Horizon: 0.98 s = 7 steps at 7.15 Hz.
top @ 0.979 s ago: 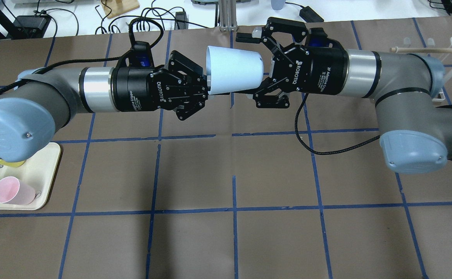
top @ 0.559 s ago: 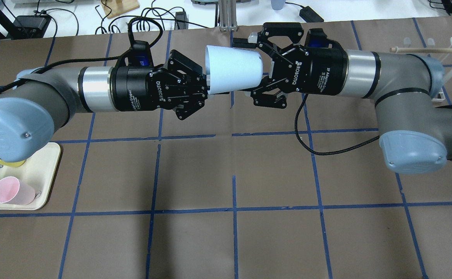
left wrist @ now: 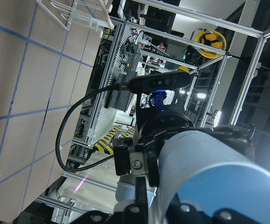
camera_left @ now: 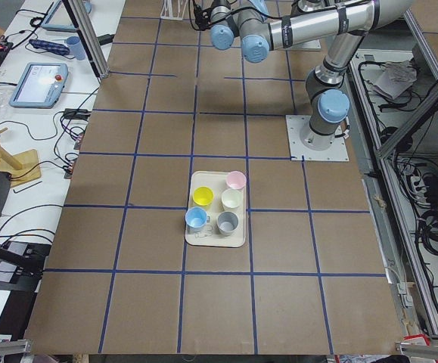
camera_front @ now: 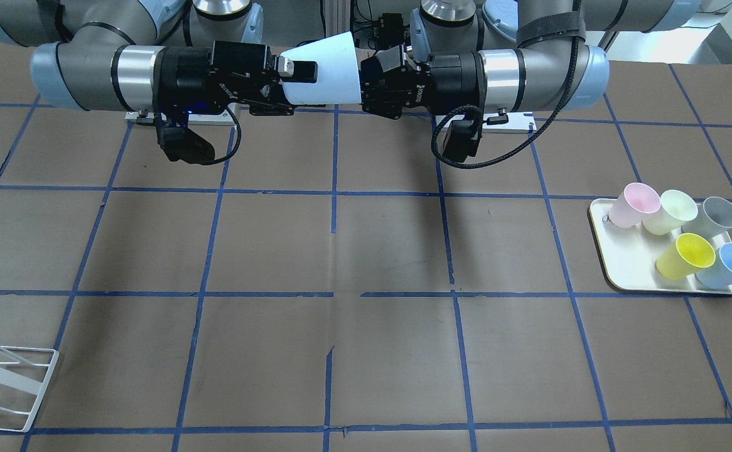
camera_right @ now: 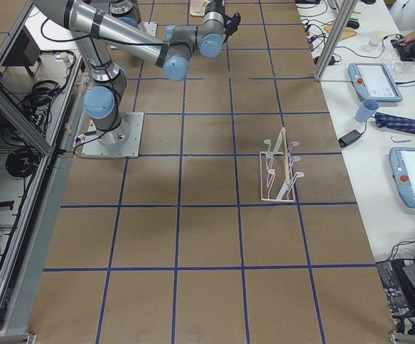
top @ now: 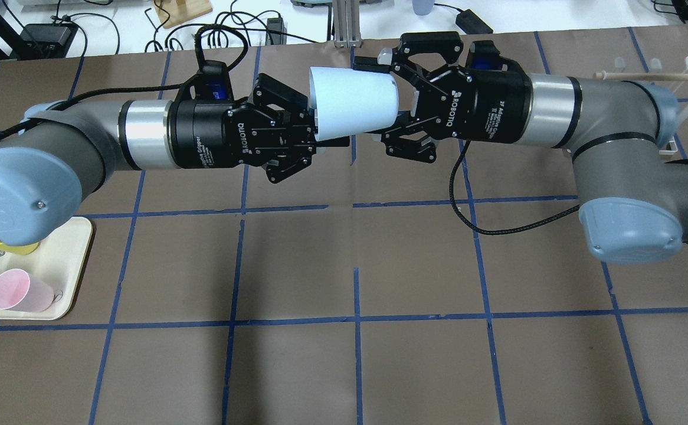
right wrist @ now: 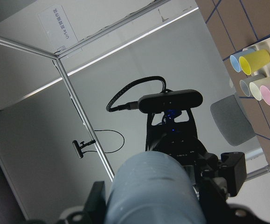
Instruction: Transfer IKEA cup to right arm and place on rack
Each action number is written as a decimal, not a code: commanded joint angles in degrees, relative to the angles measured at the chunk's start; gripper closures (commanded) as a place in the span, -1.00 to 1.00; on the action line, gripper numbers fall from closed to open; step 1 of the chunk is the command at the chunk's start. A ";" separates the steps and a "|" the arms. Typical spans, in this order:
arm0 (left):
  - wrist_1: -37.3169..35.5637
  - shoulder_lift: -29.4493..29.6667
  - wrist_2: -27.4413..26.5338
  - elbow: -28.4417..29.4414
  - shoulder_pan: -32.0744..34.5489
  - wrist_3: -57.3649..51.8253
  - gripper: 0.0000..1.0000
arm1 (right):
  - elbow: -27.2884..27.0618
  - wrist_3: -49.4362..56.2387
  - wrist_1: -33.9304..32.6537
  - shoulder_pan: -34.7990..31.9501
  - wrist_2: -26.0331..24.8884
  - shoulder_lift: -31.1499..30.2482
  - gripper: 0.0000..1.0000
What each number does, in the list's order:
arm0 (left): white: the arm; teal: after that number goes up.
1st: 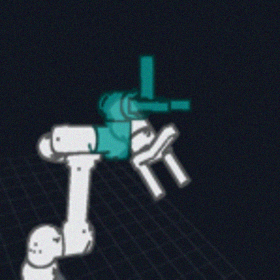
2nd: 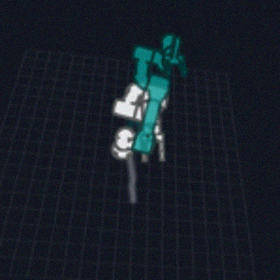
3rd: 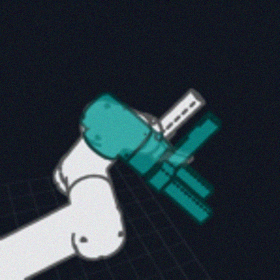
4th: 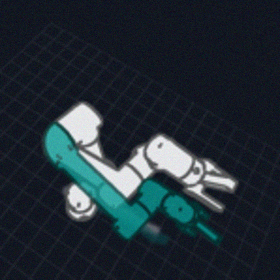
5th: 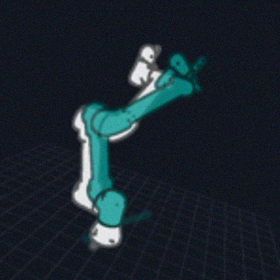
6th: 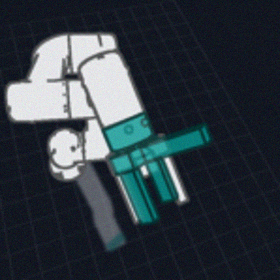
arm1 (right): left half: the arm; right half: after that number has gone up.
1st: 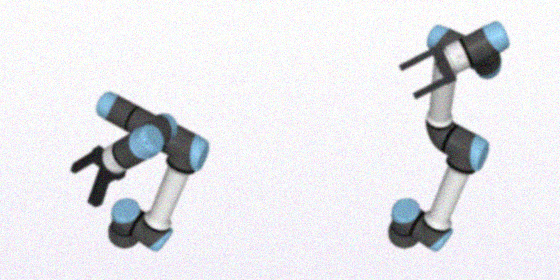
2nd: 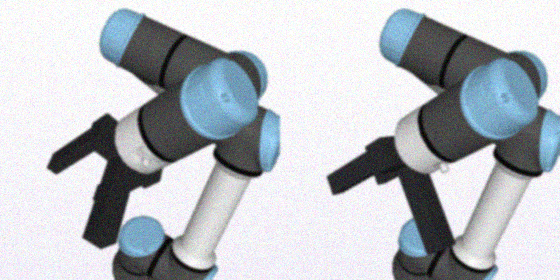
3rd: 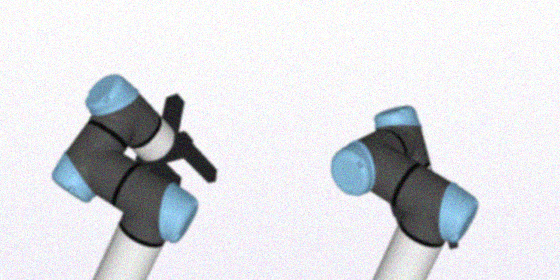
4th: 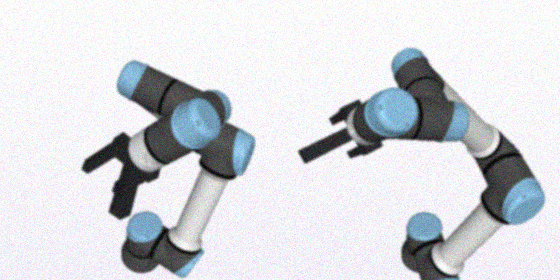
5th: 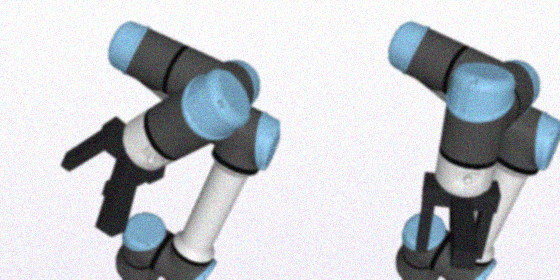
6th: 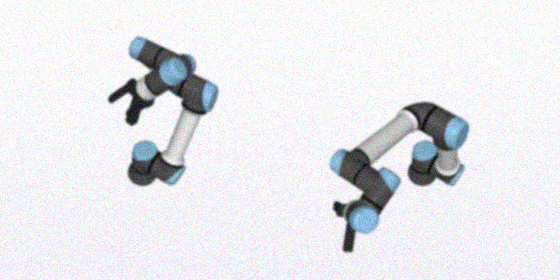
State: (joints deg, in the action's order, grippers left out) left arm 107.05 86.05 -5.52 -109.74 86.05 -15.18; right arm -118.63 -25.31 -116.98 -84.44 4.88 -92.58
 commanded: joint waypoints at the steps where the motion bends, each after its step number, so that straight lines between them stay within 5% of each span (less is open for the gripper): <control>1: 0.00 0.00 -0.02 0.22 -0.10 -0.02 -0.99 | 0.15 -0.09 0.00 0.15 0.05 0.12 -0.35; 5: -8.39 -0.79 -0.28 1.63 -1.67 15.86 -1.00 | 0.15 -0.09 0.09 2.35 0.05 0.21 -0.35; 7: -10.10 -0.97 -11.99 3.38 -8.33 16.59 -1.00 | 0.24 -2.09 0.09 3.92 2.22 0.21 -0.34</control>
State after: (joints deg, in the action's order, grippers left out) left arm 98.39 85.17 -10.74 -107.59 81.27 0.58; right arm -118.46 -25.94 -116.89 -81.59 5.55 -92.37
